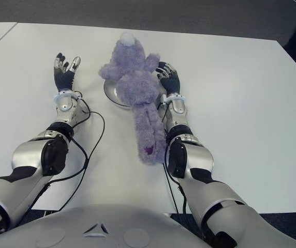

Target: Put the doll into the plate.

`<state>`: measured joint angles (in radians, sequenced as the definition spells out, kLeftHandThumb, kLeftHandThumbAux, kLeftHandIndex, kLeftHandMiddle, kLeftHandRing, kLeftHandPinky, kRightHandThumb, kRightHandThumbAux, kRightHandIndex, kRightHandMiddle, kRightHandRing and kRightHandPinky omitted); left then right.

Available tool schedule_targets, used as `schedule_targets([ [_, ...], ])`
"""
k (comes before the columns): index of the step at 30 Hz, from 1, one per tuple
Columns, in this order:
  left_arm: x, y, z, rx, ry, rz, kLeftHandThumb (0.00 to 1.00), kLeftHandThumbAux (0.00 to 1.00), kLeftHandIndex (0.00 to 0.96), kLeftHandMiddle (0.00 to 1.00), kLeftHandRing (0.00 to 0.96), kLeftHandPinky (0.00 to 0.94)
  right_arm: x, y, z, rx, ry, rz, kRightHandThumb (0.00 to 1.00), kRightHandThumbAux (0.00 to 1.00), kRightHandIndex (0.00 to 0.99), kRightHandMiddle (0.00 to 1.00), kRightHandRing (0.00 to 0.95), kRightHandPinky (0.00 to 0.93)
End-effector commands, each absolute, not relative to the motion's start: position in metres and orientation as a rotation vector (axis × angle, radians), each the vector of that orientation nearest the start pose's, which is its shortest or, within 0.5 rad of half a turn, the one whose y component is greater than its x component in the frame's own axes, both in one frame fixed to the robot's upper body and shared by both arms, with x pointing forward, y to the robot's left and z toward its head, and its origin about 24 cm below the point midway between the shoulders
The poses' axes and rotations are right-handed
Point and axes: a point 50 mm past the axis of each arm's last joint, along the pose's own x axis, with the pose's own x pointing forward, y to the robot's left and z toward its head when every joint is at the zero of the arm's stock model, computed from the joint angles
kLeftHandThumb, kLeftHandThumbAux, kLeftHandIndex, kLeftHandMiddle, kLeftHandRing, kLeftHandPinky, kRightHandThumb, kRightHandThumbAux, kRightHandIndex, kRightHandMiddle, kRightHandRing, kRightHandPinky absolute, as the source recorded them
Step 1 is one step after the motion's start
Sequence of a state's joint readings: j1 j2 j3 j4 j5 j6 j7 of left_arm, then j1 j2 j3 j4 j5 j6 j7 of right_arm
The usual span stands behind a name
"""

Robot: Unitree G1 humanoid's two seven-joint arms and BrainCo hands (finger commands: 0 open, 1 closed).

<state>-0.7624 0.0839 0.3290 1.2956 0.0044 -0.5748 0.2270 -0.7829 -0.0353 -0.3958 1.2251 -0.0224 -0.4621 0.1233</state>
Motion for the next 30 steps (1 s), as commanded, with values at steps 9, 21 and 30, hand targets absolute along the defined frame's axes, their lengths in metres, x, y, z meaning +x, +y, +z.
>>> schedule_targets([
  [9, 0.294, 0.138, -0.061, -0.031, 0.457, -0.020, 0.000, 0.499, 0.003, 0.014, 0.006, 0.002, 0.287, -0.153, -0.067, 0.238, 0.455, -0.086, 0.438, 0.961, 0.258, 0.254, 0.232, 0.247],
  [21, 0.283, 0.128, -0.075, -0.032, 0.595, -0.139, 0.000, 0.522, 0.000, 0.000, 0.000, 0.000, 0.285, -0.153, -0.069, 0.228, 0.458, -0.092, 0.024, 0.782, 0.105, 0.116, 0.101, 0.086],
  [30, 0.284, 0.130, -0.075, -0.014, 0.599, -0.136, 0.000, 0.528, 0.000, 0.000, 0.000, 0.000, 0.284, -0.151, -0.069, 0.273, 0.444, -0.119, 0.000, 0.647, 0.058, 0.054, 0.039, 0.025],
])
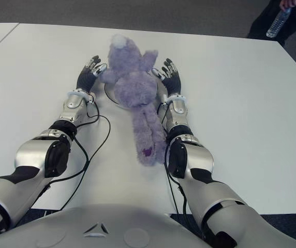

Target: Put the doll into the plate.

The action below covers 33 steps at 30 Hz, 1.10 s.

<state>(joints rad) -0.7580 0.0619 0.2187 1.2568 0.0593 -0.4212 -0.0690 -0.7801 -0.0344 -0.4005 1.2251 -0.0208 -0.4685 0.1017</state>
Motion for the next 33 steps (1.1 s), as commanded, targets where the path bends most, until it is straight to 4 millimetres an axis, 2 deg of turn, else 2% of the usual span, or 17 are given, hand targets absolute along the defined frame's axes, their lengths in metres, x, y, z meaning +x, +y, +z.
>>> schedule_targets([
  [1, 0.2844, 0.1298, -0.0750, -0.013, 0.598, -0.134, 0.000, 0.525, 0.000, 0.000, 0.000, 0.000, 0.2842, -0.1508, -0.0689, 0.282, 0.444, -0.124, 0.000, 0.632, 0.049, 0.045, 0.028, 0.019],
  [11, 0.2827, 0.1310, -0.0766, -0.013, 0.604, -0.108, 0.000, 0.512, 0.000, 0.000, 0.000, 0.000, 0.2842, -0.1491, -0.0688, 0.316, 0.439, -0.147, 0.000, 0.578, 0.003, 0.002, 0.000, 0.000],
  [33, 0.2834, 0.1307, -0.0756, -0.048, 0.590, -0.079, 0.000, 0.497, 0.000, 0.000, 0.000, 0.000, 0.2842, -0.1482, -0.0691, 0.296, 0.445, -0.130, 0.000, 0.552, 0.000, 0.000, 0.000, 0.000],
])
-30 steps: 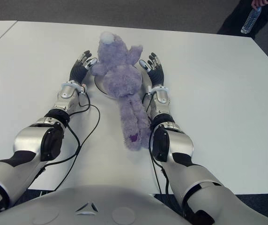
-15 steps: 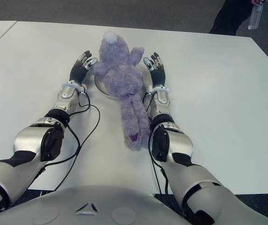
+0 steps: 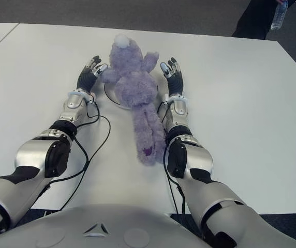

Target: Put the doll into the plate.

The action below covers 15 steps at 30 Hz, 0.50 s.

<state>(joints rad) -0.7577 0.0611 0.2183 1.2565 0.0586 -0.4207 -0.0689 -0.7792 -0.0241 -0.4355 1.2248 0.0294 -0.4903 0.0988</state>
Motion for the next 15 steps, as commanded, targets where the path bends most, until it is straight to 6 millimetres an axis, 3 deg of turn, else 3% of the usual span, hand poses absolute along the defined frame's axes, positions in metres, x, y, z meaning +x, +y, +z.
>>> schedule_targets([
  [1, 0.2833, 0.1307, -0.0756, -0.050, 0.590, -0.078, 0.000, 0.497, 0.000, 0.000, 0.000, 0.000, 0.2843, -0.1481, -0.0691, 0.295, 0.447, -0.130, 0.000, 0.553, 0.000, 0.000, 0.000, 0.000],
  [15, 0.2832, 0.1310, -0.0757, -0.070, 0.589, -0.053, 0.000, 0.509, 0.000, 0.000, 0.000, 0.000, 0.2848, -0.1483, -0.0690, 0.277, 0.455, -0.133, 0.000, 0.582, 0.012, 0.000, 0.000, 0.000],
])
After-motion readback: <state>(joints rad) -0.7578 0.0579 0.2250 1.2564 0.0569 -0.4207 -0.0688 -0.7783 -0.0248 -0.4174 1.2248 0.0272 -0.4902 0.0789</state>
